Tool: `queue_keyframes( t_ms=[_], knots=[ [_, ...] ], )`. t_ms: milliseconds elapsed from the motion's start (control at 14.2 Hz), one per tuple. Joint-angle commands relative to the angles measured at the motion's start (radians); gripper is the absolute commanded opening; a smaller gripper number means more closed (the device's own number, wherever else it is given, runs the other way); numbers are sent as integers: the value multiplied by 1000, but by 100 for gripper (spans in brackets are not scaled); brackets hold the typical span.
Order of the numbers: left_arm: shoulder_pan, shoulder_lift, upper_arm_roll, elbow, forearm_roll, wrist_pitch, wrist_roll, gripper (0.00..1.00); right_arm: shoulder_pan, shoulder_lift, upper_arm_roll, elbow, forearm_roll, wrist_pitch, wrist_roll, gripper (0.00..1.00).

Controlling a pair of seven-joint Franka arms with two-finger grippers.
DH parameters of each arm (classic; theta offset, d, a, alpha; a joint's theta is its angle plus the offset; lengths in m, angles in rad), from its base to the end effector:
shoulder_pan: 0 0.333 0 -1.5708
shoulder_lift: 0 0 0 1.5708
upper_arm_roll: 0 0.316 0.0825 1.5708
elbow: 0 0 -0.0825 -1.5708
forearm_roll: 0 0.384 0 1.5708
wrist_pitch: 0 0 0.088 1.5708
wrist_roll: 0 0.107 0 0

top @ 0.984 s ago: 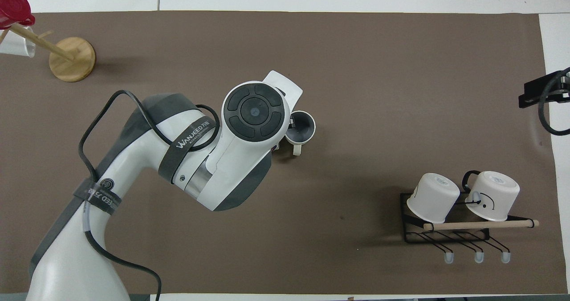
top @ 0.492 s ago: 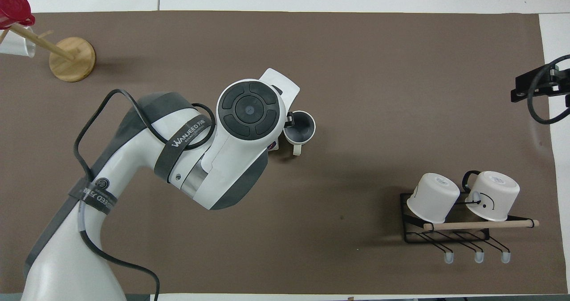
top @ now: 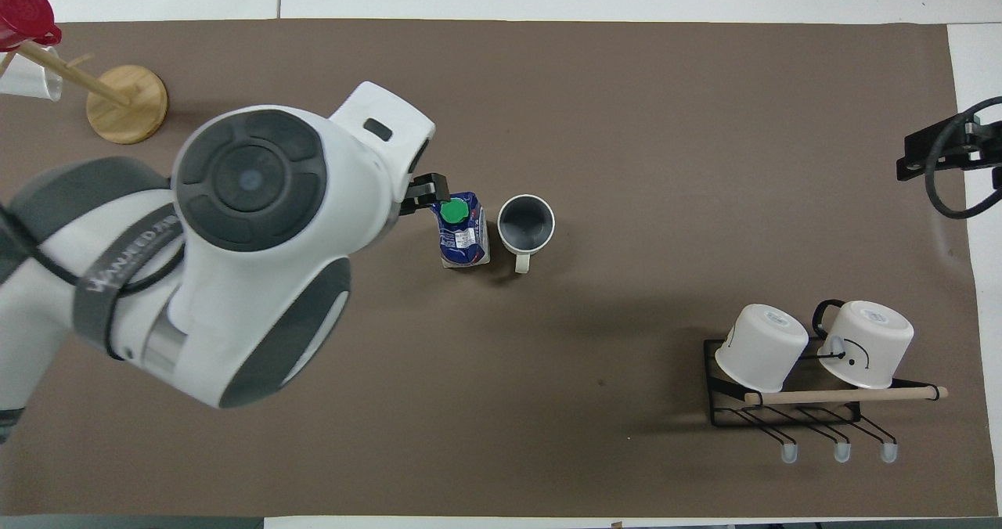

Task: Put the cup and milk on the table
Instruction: 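Open the left gripper and withdraw it from the carton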

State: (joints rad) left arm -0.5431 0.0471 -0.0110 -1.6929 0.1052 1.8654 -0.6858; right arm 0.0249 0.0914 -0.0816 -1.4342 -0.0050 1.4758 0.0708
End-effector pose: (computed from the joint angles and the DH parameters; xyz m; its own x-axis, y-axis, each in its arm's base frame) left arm 0.5064 -0.3037 0.5667 0.9813 0.1058 0.1608 0.1074 -0.9942 -0.0015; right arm 0.5725 -0.0307 0.6288 0.9906 -0.1276 -0.0485 -0.1270 -0.9918 0.0159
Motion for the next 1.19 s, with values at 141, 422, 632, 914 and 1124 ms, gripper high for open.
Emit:
queue_keyframes(
  t_ms=[141,422,632,914,1124],
  knots=[
    [205,-87,0,-45,-91,-78,314,100,-2,-44,3,-69,3,12,7,100],
    [357,-90,5,33,-131,-184,515,100,-2,-48,5,-77,2,15,7,100],
    [457,-76,6,100,-166,-250,638,100,-2,-50,3,-83,2,24,6,100],
    [515,-33,6,173,-170,-334,692,100,-2,-52,3,-84,2,30,7,100],
    [516,-38,8,177,-168,-341,695,100,-2,-62,3,-106,2,35,7,100]
  ],
)
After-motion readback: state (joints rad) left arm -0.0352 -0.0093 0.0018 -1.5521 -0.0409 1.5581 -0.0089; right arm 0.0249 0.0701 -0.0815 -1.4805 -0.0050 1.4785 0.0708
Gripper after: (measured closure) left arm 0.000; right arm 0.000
